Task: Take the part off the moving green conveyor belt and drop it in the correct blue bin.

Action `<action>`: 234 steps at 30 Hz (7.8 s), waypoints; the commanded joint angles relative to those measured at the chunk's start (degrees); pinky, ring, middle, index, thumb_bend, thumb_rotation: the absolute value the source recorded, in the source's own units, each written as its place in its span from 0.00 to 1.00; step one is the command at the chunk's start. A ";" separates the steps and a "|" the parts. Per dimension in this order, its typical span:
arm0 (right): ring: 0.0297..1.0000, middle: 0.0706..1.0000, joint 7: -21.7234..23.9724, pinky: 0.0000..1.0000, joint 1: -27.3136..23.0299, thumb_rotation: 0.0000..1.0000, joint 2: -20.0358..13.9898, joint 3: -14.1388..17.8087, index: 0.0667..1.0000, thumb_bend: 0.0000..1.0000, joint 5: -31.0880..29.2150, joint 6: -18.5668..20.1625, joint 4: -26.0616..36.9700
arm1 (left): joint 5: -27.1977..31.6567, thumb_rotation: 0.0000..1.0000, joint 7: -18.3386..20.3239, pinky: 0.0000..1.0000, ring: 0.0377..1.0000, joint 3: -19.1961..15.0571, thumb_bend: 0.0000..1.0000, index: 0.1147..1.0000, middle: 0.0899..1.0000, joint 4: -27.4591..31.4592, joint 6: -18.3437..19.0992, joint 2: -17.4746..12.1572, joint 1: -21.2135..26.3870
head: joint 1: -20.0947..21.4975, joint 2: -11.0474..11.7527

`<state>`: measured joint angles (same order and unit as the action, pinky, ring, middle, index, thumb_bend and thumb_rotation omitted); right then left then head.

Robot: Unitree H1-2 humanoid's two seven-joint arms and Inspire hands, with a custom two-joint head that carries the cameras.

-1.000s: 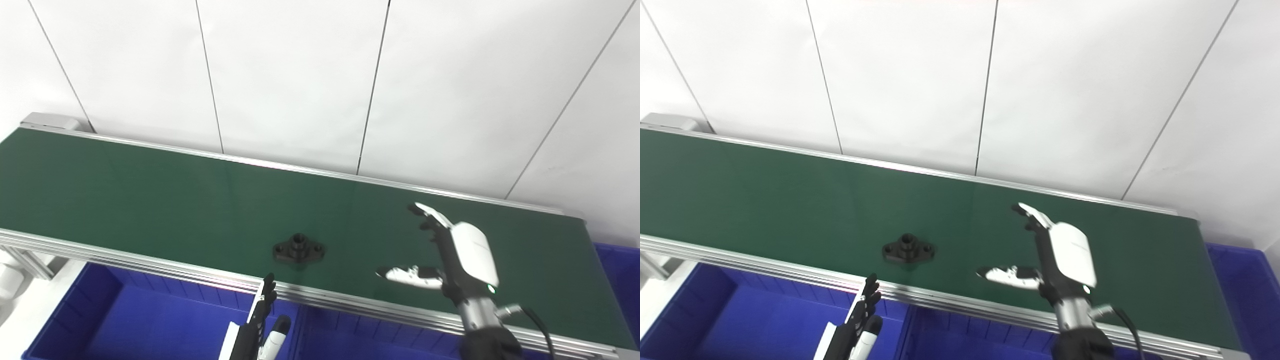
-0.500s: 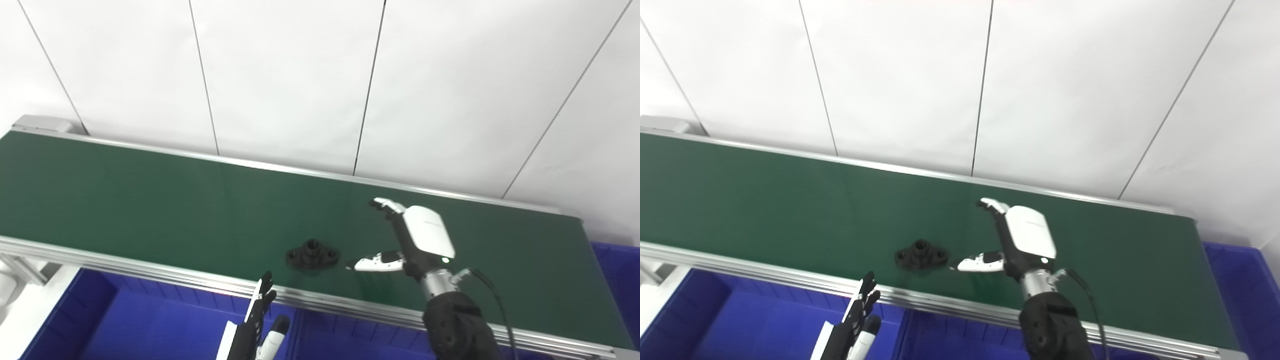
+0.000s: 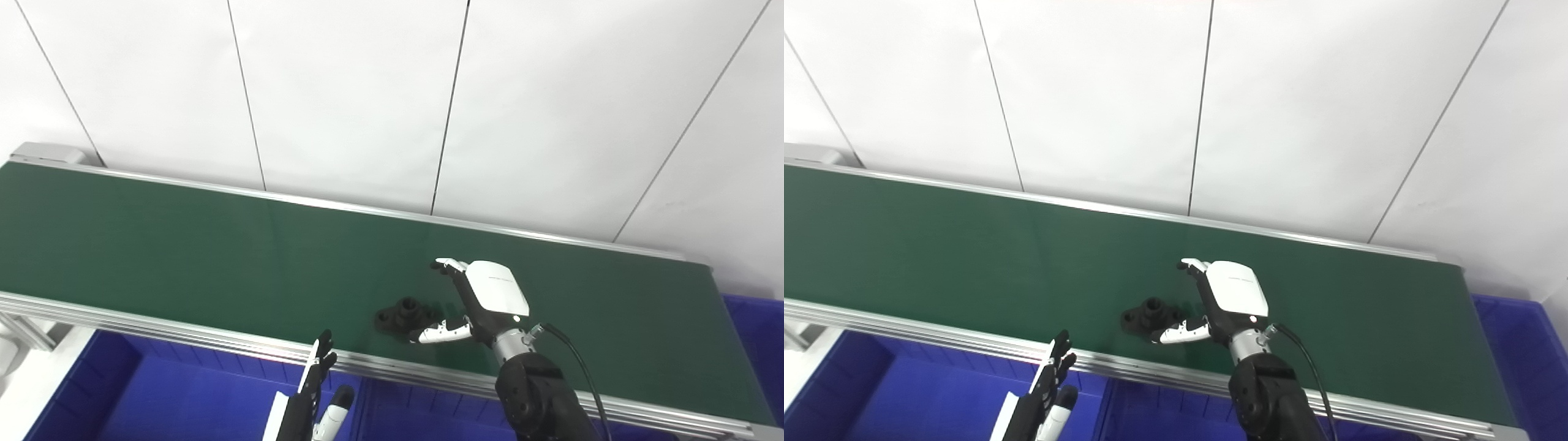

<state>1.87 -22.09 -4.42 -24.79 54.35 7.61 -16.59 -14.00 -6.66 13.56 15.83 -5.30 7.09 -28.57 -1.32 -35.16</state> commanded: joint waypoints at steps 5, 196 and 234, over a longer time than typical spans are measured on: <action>0.68 0.74 -0.70 0.57 -2.24 0.42 0.54 -1.25 0.73 1.00 0.51 2.03 -0.88 | -0.08 0.96 -0.21 0.99 0.96 4.35 0.69 1.00 0.99 3.43 -0.16 4.46 -1.36 | 0.00 -0.60; 0.73 0.82 -32.17 0.65 21.13 0.63 -17.26 -11.58 0.82 0.96 12.23 -13.68 5.20 | 4.49 1.00 3.12 1.00 1.00 -2.62 0.67 1.00 1.00 9.82 11.69 -0.74 6.28 | 12.52 -12.44; 0.89 0.94 -14.40 0.90 47.60 0.97 9.75 15.36 0.91 0.62 -49.06 -18.00 33.61 | 1.37 1.00 1.75 1.00 0.97 -5.61 0.62 1.00 1.00 2.15 -4.11 -2.27 2.59 | 7.84 0.04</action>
<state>-13.75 25.21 4.79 -9.27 4.80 -9.36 15.68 -12.65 -4.80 7.81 16.25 -7.84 4.88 -26.18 6.59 -35.15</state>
